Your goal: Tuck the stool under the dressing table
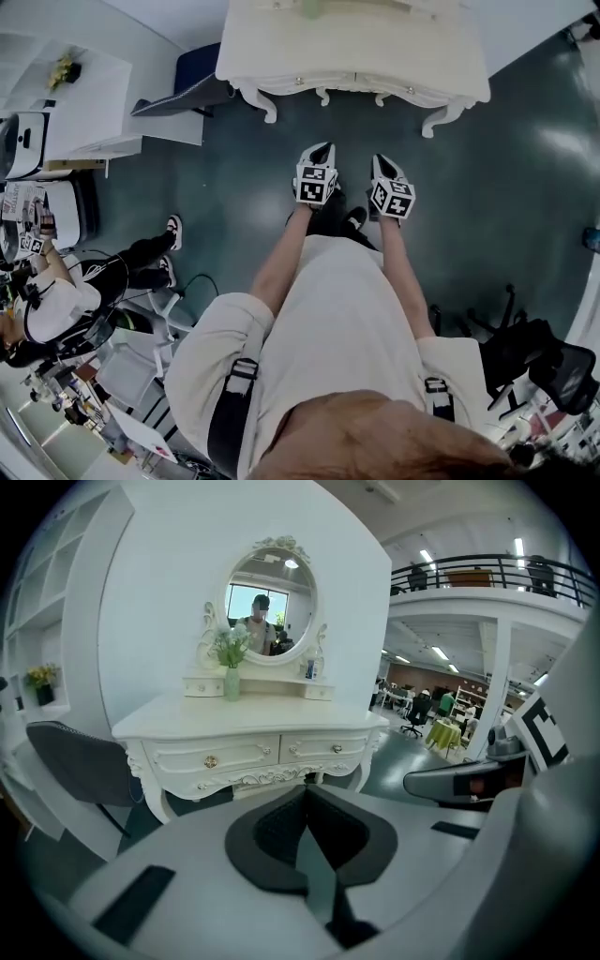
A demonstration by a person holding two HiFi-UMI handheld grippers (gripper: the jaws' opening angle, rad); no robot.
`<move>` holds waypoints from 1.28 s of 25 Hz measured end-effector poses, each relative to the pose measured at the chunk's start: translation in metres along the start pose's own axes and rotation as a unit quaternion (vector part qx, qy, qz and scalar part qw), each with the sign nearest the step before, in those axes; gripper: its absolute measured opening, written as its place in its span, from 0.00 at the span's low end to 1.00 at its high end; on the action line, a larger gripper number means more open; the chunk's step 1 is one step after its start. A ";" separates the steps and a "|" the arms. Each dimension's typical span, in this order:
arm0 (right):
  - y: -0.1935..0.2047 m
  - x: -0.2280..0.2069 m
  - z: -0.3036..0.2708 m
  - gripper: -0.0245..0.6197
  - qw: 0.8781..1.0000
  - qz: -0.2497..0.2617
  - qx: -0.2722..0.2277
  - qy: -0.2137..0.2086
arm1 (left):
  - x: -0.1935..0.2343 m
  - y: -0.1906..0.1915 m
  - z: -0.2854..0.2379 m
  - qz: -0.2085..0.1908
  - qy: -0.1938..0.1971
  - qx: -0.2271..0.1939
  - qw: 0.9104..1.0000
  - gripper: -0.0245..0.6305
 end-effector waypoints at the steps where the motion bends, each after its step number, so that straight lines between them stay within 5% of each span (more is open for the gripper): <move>1: 0.001 0.002 0.004 0.11 1.000 -0.002 0.002 -0.001 | 0.000 0.000 0.007 0.008 -0.004 0.000 1.000 0.06; 6: -0.005 0.005 0.022 0.11 1.000 -0.002 -0.005 -0.005 | 0.001 -0.009 0.031 0.040 -0.017 -0.012 0.999 0.06; 20: -0.017 0.014 0.038 0.11 0.998 0.044 0.004 -0.043 | 0.008 -0.026 0.039 0.033 -0.015 -0.027 0.999 0.06; 32: -0.001 0.010 0.032 0.11 0.997 0.034 0.034 -0.059 | -0.002 -0.001 0.038 0.008 0.007 0.004 1.000 0.06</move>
Point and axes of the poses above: the fingertips, and each gripper's own axes: z backward along the fingers, x to its left, y out of its underside, the point moved 9 cm from there along z, backward along the fingers, and after that the axes turned 9 degrees about -y, right-handed, at the moved point
